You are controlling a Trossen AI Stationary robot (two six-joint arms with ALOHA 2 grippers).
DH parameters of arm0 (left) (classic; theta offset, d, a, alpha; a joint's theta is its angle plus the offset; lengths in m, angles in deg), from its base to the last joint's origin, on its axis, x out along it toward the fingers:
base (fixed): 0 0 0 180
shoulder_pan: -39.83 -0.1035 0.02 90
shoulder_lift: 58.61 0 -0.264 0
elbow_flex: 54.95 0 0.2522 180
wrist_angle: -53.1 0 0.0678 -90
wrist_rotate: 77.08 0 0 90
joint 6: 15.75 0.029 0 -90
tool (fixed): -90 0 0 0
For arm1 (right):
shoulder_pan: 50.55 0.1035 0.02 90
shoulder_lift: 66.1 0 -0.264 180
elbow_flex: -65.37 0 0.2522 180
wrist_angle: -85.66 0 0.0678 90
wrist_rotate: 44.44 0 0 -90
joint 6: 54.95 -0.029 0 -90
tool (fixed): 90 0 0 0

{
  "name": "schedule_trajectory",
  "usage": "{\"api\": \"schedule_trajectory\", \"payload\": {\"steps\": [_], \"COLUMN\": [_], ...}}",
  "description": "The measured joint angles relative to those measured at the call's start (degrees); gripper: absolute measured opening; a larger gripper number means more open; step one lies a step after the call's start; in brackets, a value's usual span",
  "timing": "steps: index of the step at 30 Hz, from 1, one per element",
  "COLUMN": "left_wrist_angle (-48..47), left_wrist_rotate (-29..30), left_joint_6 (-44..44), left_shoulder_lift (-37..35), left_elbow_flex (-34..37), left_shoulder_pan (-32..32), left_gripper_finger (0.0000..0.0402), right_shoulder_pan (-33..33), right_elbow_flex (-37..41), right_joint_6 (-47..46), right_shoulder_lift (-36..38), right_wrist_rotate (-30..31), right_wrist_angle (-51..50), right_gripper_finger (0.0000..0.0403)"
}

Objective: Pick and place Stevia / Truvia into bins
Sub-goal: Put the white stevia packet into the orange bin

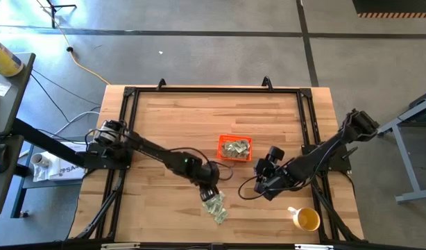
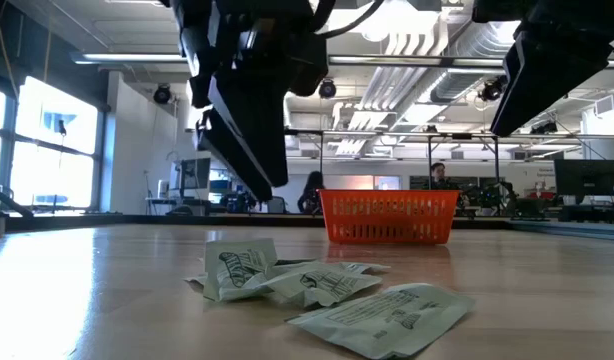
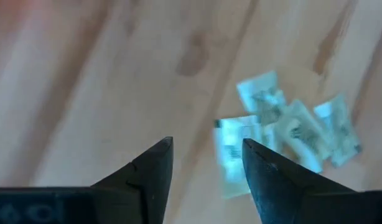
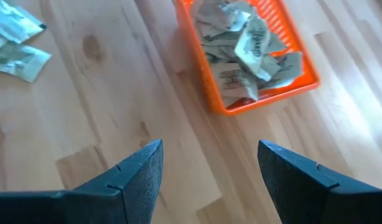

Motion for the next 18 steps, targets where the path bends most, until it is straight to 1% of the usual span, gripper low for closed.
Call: {"api": "schedule_trajectory", "payload": {"steps": [3, 8, 12, 15, 18], "left_wrist_angle": [2.34, 2.17, 3.21, 3.93, 4.01], "left_wrist_rotate": [0.79, 4.2, 4.31, 3.94, 5.41], "left_joint_6": [-4.35, -8.14, -10.68, -10.73, -10.25], "left_shoulder_lift": [0.95, 3.04, 4.76, 6.34, 7.33], "left_elbow_flex": [0.29, 0.38, 0.31, 0.23, 0.06], "left_shoulder_pan": [1.87, 3.62, 3.65, 4.02, 4.87], "left_gripper_finger": [0.0242, 0.0287, 0.0315, 0.032, 0.0312], "right_shoulder_pan": [0.39, 1.64, 3.01, 4.04, 4.94], "right_elbow_flex": [0.0, 0.0, 0.0, 0.0, 0.0], "right_joint_6": [0.02, -0.79, -3.24, -5.81, -7.97], "right_shoulder_lift": [-1.35, -4.19, -6.06, -6.96, -7.65], "right_wrist_rotate": [-1.32, -2.87, -3.07, -3.35, -3.75], "right_wrist_angle": [1.03, 3.29, 4.82, 5.32, 5.32], "right_gripper_finger": [0.0252, 0.0252, 0.0252, 0.0252, 0.0252]}}
